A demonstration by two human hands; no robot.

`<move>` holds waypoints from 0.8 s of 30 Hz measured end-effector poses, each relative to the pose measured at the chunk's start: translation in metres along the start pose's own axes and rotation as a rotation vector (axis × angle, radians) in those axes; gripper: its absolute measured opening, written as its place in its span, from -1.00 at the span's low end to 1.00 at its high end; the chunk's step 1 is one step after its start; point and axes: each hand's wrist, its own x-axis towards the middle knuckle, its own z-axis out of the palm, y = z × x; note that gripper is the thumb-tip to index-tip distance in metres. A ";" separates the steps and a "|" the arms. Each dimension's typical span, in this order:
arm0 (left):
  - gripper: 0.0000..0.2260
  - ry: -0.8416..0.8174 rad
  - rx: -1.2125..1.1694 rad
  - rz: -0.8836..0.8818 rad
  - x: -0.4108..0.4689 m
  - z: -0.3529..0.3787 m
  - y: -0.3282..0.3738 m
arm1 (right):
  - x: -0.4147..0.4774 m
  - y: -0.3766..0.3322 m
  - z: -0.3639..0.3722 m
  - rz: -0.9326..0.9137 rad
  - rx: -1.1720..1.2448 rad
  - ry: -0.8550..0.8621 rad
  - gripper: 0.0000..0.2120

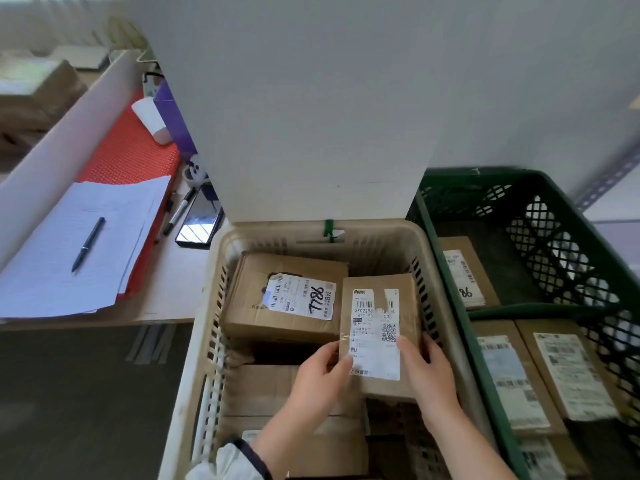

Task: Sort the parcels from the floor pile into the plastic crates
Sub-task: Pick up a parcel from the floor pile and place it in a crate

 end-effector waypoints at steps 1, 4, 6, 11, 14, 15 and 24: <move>-0.68 0.004 -0.051 -0.013 0.002 0.009 0.002 | 0.003 -0.001 -0.001 0.028 0.058 -0.033 -0.44; -0.60 0.069 -0.029 -0.006 0.011 0.030 0.004 | 0.015 -0.003 -0.003 0.013 0.074 -0.034 -0.61; -0.55 0.090 -0.015 0.010 0.015 0.039 0.005 | 0.020 0.000 0.000 -0.033 0.001 -0.003 -0.63; -0.40 0.180 -0.022 0.012 0.023 0.045 -0.001 | 0.037 -0.007 0.017 0.013 -0.138 0.063 -0.54; -0.44 0.298 -0.065 0.002 0.031 0.046 -0.004 | 0.046 -0.011 0.024 0.092 -0.019 0.092 -0.50; -0.51 0.348 -0.080 0.015 0.033 0.048 -0.002 | 0.043 -0.009 0.025 0.081 0.070 0.120 -0.53; -0.84 0.607 -0.214 -0.228 0.053 0.075 -0.001 | 0.048 0.031 0.052 0.081 0.330 0.177 -0.60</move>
